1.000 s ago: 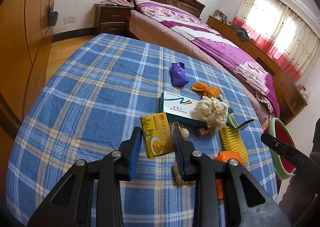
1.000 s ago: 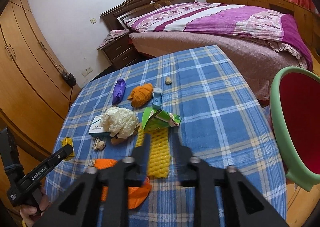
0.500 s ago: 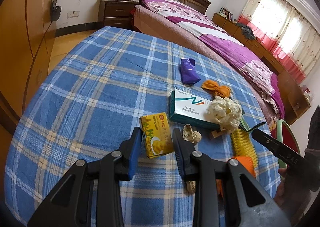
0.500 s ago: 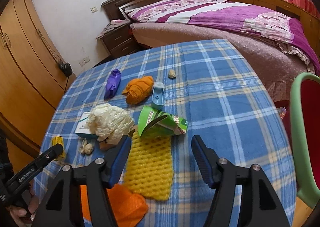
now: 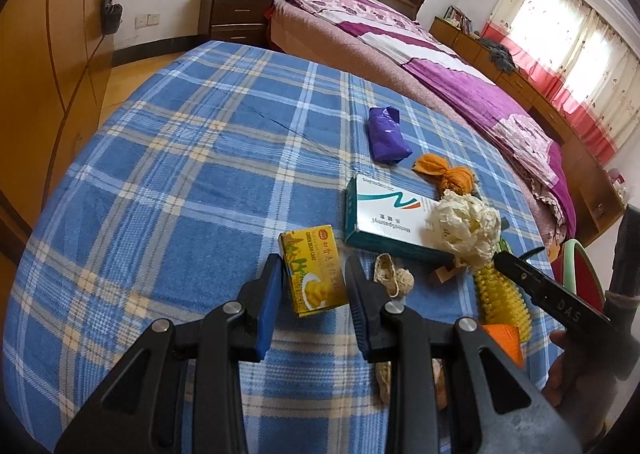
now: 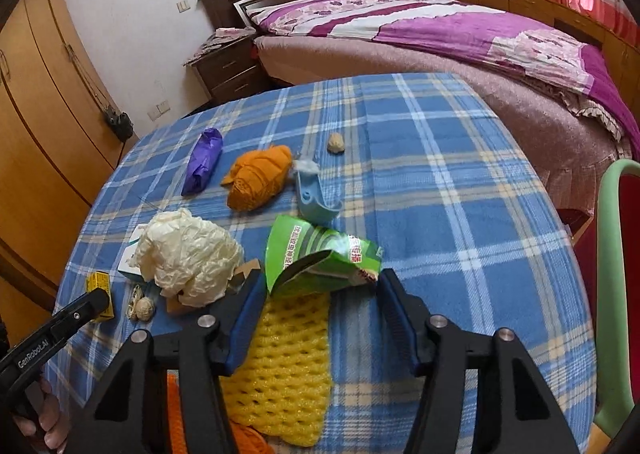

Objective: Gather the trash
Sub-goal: 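Lift the green box with the right tool while the left tool grasps the yellow juice box, then carry both items over the red bucket and open both tools to drop them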

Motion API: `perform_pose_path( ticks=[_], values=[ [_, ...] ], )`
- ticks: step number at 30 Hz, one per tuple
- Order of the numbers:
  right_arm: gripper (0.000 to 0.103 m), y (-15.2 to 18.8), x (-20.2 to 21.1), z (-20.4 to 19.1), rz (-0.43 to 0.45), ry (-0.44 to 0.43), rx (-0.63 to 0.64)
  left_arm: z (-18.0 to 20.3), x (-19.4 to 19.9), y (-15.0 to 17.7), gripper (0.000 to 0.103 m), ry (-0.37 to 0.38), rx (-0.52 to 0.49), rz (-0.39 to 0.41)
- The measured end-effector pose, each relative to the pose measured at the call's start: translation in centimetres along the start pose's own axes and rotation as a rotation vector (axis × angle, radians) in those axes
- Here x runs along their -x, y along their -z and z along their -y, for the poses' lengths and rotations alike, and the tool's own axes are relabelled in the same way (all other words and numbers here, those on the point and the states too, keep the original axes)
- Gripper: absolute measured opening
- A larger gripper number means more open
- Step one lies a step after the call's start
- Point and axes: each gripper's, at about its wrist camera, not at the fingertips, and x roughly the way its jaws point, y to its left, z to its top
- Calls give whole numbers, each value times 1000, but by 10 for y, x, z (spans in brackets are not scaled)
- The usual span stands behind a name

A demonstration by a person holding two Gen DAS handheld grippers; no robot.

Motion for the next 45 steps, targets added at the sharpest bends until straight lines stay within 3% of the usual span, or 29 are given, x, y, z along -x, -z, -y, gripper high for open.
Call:
perform_pose_path(
  ticks=[6, 17, 33, 45],
  values=[
    [60, 4, 14, 6, 19, -16, -30, 1, 2, 0, 32, 3, -2, 4],
    [60, 17, 79, 16, 127, -55, -95, 20, 27, 0, 32, 48, -37, 42],
    [60, 45, 161, 43, 266, -65, -182, 71, 69, 7, 32, 152, -143, 67],
    [60, 64, 194, 75, 317, -54, -249, 123, 77, 21, 32, 235, -223, 26]
  ],
)
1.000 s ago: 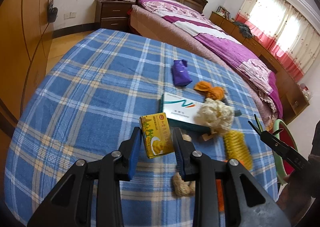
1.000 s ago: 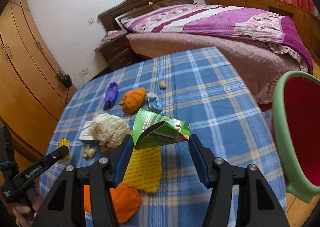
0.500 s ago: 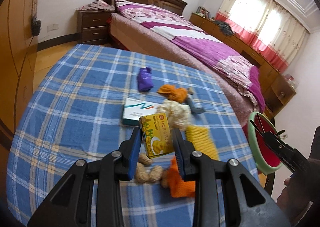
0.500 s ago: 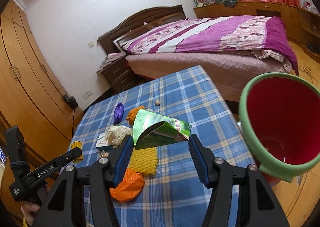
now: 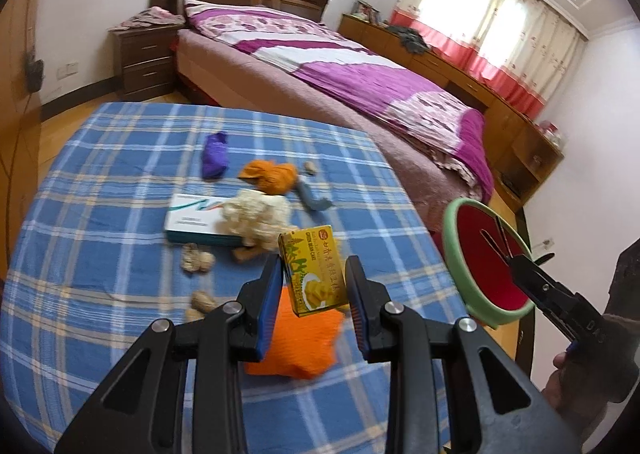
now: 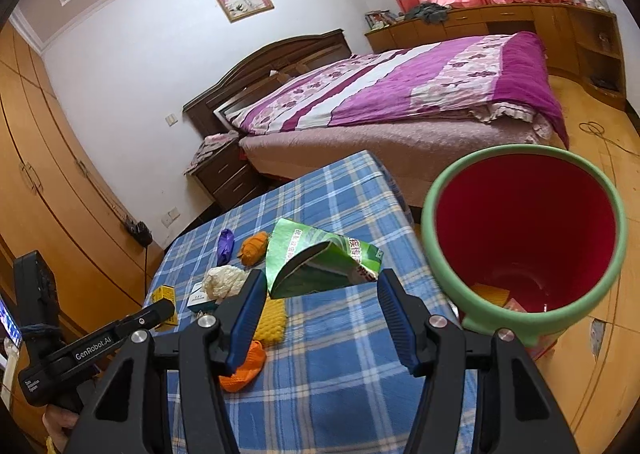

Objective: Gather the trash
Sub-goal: 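Carry both items over the red bucket and open both tools to drop them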

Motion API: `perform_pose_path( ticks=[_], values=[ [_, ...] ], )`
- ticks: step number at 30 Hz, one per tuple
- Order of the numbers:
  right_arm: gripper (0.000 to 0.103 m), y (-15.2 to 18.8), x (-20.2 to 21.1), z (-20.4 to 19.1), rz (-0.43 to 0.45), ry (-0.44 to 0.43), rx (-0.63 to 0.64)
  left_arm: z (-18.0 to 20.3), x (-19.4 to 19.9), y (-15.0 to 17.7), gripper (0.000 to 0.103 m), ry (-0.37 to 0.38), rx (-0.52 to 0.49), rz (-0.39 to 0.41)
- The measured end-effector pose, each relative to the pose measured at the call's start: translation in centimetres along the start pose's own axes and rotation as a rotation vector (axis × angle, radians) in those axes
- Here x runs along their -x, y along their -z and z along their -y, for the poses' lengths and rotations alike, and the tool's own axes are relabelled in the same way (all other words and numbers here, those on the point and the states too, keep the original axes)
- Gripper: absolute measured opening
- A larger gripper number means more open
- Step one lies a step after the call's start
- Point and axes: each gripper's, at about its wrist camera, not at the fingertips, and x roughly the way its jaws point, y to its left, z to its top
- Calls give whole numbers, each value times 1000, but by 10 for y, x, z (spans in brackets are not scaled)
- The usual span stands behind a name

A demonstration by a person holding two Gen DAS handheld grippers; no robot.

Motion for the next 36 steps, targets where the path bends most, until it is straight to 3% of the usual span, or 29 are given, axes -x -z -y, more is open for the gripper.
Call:
perform_pose_path(
  ticks=[19, 36],
  values=[
    [60, 2, 57, 76, 104, 111, -143, 109, -33, 12, 32, 134, -209, -73],
    [61, 11, 51, 148, 99, 240, -281, 188, -95, 16, 32, 184, -359, -137]
  ],
)
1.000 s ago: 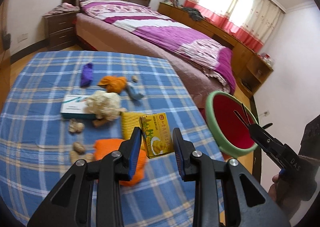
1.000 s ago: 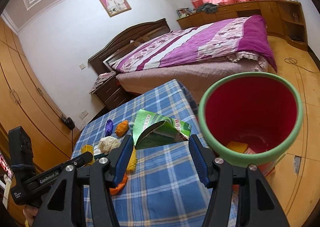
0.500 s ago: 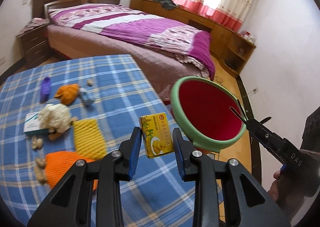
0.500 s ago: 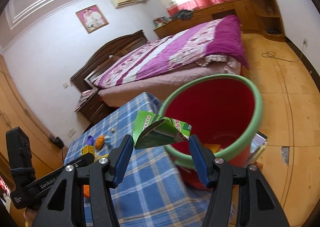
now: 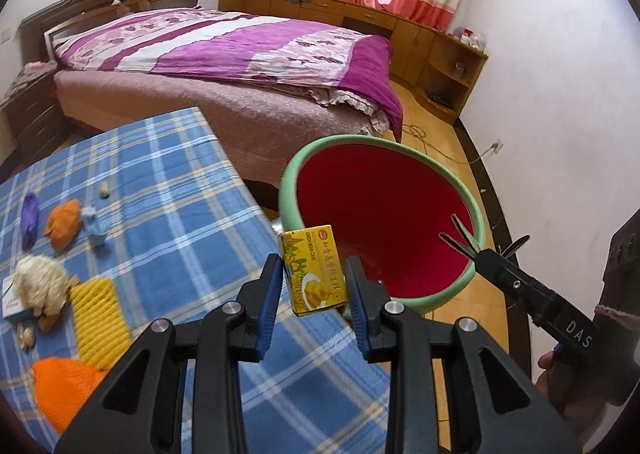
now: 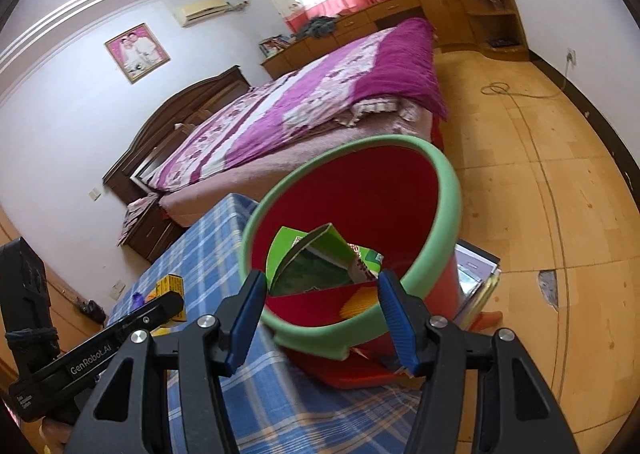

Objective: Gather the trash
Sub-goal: 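Carry both items over the red bucket and open both tools to drop them, then move both tools back over the table toward the orange mesh bag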

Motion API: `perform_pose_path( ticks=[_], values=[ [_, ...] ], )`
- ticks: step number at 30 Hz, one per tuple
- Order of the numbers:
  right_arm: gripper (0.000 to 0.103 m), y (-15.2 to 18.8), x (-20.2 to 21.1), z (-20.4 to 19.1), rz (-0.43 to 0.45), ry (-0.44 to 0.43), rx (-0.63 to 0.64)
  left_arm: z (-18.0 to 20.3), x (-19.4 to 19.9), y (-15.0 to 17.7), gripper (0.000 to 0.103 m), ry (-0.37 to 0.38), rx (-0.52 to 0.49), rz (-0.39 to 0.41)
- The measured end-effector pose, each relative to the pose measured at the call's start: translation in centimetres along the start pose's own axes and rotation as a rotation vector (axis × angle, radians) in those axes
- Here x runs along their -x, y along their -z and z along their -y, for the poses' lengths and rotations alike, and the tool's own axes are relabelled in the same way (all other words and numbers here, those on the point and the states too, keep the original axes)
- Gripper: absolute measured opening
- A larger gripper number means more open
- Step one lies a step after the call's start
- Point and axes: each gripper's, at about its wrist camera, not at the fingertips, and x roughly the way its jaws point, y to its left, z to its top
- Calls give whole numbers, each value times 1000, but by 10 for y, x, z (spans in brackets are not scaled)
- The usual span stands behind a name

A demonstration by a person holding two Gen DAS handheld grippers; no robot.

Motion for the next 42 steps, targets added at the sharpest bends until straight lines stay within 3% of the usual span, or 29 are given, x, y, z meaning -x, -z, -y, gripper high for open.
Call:
perform_pose_path(
  ticks=[12, 15, 19, 42],
  values=[
    [62, -6, -20, 28, -14, 40, -45, 22, -50, -10, 32, 14, -55, -31],
    [62, -7, -20, 26, -4, 43, -24, 23, -55, -11, 46, 5, -59, -38],
    [62, -8, -21, 20, 3, 44, -3, 16, -58, -9, 47, 6, -29, -45],
    [65, 3, -10, -16, -15, 0, 48, -36, 8, 16, 54, -79, 65, -1]
  ],
)
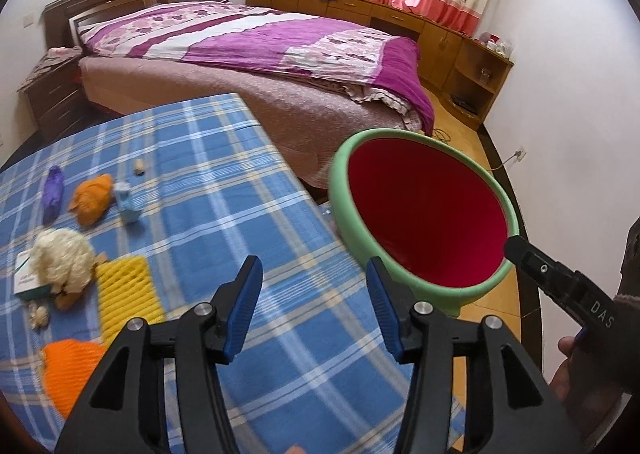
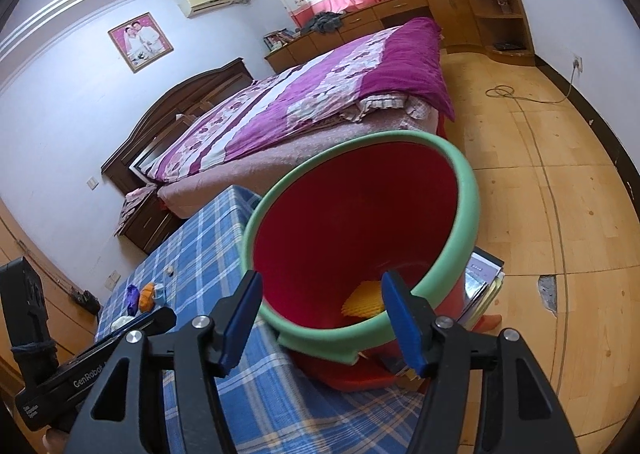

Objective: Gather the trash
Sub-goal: 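Move both tools back over the table toward the orange mesh bag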

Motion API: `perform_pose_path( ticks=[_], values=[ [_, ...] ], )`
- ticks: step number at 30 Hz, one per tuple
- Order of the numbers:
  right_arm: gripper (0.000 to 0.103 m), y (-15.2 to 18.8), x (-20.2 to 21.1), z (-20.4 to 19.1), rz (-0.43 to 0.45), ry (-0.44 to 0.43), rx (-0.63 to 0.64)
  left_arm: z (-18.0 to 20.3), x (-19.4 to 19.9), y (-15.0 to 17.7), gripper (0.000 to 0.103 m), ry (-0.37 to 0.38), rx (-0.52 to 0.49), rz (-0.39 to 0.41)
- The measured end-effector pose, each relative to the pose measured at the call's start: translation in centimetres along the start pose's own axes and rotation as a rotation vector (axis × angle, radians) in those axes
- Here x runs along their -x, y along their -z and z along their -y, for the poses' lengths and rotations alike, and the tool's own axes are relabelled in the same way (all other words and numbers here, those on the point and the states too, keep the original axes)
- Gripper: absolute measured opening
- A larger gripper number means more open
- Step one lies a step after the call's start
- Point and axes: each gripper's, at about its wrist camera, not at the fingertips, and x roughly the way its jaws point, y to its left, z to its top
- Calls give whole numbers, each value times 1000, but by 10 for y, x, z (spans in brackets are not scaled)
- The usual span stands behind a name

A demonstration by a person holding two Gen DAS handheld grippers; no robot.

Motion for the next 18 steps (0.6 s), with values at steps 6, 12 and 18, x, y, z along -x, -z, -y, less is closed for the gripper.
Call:
perform_pose_path(
  ticks=[6, 12, 18],
  values=[
    [65, 8, 0, -18, -29, -32, 33, -24, 16, 13, 54, -47, 25, -7],
    [66, 19, 0, -40, -53, -57, 73, -51, 30, 25, 54, -98, 73, -3],
    [66, 30, -4, -56, -83, -73, 102, -70, 39, 33, 54, -138, 100, 4]
  ],
)
